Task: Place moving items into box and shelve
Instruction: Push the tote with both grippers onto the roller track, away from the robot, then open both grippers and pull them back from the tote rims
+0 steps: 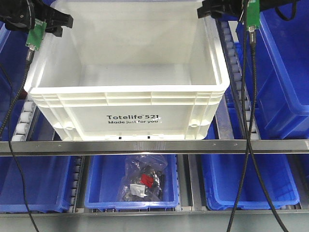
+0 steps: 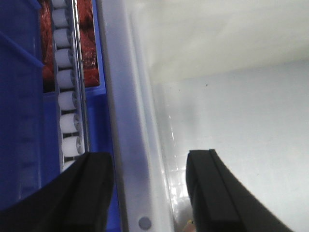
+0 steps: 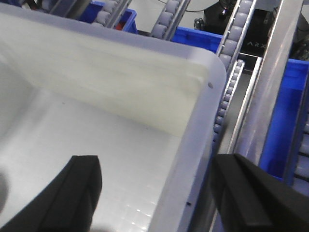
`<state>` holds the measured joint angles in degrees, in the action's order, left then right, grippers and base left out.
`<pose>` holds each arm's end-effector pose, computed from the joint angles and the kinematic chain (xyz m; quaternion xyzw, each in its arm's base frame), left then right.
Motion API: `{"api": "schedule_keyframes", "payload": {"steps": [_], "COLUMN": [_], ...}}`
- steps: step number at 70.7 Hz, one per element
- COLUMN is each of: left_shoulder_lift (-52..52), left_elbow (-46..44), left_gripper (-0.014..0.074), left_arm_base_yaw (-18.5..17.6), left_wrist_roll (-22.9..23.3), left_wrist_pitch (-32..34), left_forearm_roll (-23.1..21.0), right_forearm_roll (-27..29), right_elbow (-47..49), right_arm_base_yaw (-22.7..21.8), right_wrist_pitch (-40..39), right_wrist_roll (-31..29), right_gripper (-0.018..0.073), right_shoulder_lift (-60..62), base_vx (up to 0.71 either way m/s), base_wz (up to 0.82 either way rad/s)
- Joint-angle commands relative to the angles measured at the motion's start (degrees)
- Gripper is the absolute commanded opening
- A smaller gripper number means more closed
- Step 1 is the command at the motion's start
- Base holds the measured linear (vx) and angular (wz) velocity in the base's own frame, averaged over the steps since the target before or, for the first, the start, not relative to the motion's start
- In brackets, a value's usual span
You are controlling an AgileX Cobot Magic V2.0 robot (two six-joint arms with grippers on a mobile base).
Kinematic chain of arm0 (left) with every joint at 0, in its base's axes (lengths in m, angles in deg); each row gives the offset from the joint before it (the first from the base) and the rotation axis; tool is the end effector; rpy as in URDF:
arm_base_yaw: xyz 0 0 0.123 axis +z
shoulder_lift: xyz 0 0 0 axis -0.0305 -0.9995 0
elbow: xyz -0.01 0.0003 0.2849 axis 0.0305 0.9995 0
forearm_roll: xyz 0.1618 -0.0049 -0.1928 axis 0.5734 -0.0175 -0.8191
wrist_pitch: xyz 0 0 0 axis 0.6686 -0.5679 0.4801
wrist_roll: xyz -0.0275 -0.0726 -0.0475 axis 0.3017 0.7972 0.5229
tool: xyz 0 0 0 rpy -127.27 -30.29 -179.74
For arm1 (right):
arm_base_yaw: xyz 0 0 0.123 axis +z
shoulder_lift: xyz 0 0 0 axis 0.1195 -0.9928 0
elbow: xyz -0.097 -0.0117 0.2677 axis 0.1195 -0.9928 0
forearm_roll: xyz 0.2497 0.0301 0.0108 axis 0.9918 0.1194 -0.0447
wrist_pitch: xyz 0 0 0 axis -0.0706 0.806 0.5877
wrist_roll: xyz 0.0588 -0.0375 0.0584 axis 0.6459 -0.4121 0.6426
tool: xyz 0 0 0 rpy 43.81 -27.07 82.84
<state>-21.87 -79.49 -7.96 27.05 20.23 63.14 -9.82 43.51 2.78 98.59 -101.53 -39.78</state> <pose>0.3985 -0.0599 0.3537 0.0330 0.9423 0.0027 0.3332 0.4038 0.0963 0.3642 -0.1814 0.8744 0.1529 0.4233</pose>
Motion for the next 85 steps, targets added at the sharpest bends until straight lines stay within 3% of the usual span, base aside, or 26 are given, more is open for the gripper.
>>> {"api": "schedule_keyframes", "payload": {"steps": [1, 10, 32, 52, 71, 85], "left_shoulder_lift": [3.35, 3.35, 6.20, 16.07, 29.84, 44.06], "left_elbow": [-2.00, -2.00, 0.31, 13.95, 32.04, 47.58], "left_gripper": [0.0465, 0.0465, 0.0465, 0.0465, 0.0465, 0.0465], "left_arm_base_yaw": [-0.36, -0.36, -0.36, -0.36, -0.36, -0.36], "left_wrist_roll": [0.68, 0.68, 0.57, 0.59, 0.52, 0.06], "left_wrist_pitch": [2.39, 1.75, 3.05, 14.12, 26.84, 32.78], "left_forearm_roll": [0.41, -0.04, -1.71, -1.06, -1.06, -1.01], "right_forearm_roll": [3.85, 6.08, 5.75, 7.52, 13.34, 24.43], "right_elbow": [2.06, 2.06, 1.15, -13.69, -27.14, -41.76], "right_arm_base_yaw": [-0.11, -0.11, -0.15, -0.15, -0.15, -0.15], "right_wrist_pitch": [-3.42, -3.11, -0.14, -16.42, -20.00, -25.69], "right_wrist_roll": [0.12, -0.28, -0.35, -2.94, -15.61, -27.98], "right_gripper": [0.0526, 0.0526, 0.0526, 0.0526, 0.0526, 0.0510], "right_shoulder_lift": [3.09, 3.09, 3.59, 12.05, 23.64, 37.08], "base_vx": [0.00, 0.00, 0.00, 0.00, 0.00, 0.00], "base_wz": [0.00, 0.00, 0.00, 0.00, 0.00, 0.00]}}
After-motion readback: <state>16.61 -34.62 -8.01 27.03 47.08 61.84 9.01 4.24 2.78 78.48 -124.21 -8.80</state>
